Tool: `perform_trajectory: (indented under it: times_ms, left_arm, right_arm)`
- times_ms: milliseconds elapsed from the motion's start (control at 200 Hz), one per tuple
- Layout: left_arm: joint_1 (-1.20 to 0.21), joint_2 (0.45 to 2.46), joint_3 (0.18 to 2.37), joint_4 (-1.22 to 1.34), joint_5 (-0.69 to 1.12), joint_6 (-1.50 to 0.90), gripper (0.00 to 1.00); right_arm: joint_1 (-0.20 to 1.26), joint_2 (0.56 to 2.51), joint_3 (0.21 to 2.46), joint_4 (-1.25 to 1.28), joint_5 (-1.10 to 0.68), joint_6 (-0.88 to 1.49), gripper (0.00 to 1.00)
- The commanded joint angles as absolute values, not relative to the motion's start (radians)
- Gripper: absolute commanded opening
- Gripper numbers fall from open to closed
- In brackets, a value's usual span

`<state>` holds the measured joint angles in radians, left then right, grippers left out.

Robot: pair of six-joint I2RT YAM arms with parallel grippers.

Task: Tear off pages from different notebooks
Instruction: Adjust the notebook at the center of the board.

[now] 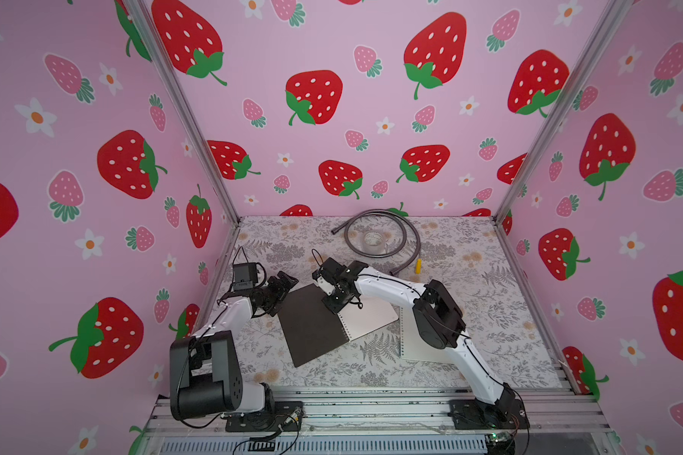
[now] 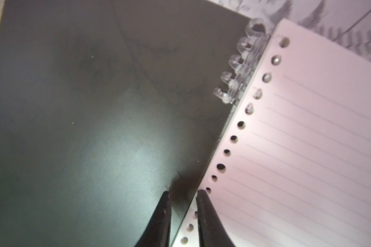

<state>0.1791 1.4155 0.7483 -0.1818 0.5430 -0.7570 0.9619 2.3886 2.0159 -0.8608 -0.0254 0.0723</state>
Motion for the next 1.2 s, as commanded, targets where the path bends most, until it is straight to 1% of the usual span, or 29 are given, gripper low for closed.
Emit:
perform_trajectory:
  times_ms: [0, 85, 210, 325, 540, 600, 700, 805, 955, 1196]
  left_arm:
    - [0.177, 1.425, 0.744, -0.171, 0.56, -0.752, 0.96]
    - [0.175, 1.428, 0.743, -0.162, 0.571, -0.755, 0.96]
    - [0.165, 1.436, 0.745, -0.14, 0.602, -0.759, 0.96]
    - [0.103, 1.439, 0.765, -0.16, 0.603, -0.73, 0.97]
    - [-0.096, 1.521, 0.856, -0.22, 0.616, -0.66, 0.98]
    - [-0.144, 1.566, 0.891, -0.231, 0.633, -0.644, 0.98]
    - [-0.21, 1.639, 0.948, -0.264, 0.638, -0.621, 0.98]
    - [-0.222, 1.688, 0.979, -0.294, 0.64, -0.615, 0.97]
    - [-0.227, 1.707, 1.025, -0.433, 0.585, -0.559, 0.97]
    - [-0.236, 1.593, 1.026, -0.684, 0.528, -0.467, 0.98]
  right_arm:
    - [0.968, 2.351, 1.911, -0.922, -0.144, 0.032, 0.24]
    - [0.973, 2.291, 1.854, -0.894, -0.117, 0.031, 0.24]
    - [0.961, 2.182, 1.789, -0.735, 0.035, 0.08, 0.25]
    - [0.91, 2.124, 1.791, -0.647, 0.099, 0.148, 0.26]
    - [0.74, 2.114, 1.789, -0.643, 0.004, 0.272, 0.32]
    - [0.696, 2.127, 1.785, -0.667, -0.007, 0.29, 0.36]
    - [0.655, 2.142, 1.774, -0.692, 0.004, 0.288, 0.47]
    - [0.64, 2.147, 1.747, -0.687, 0.014, 0.278, 0.51]
    - [0.638, 2.151, 1.707, -0.686, -0.005, 0.275, 0.51]
    - [0.64, 2.123, 1.613, -0.61, -0.039, 0.312, 0.51]
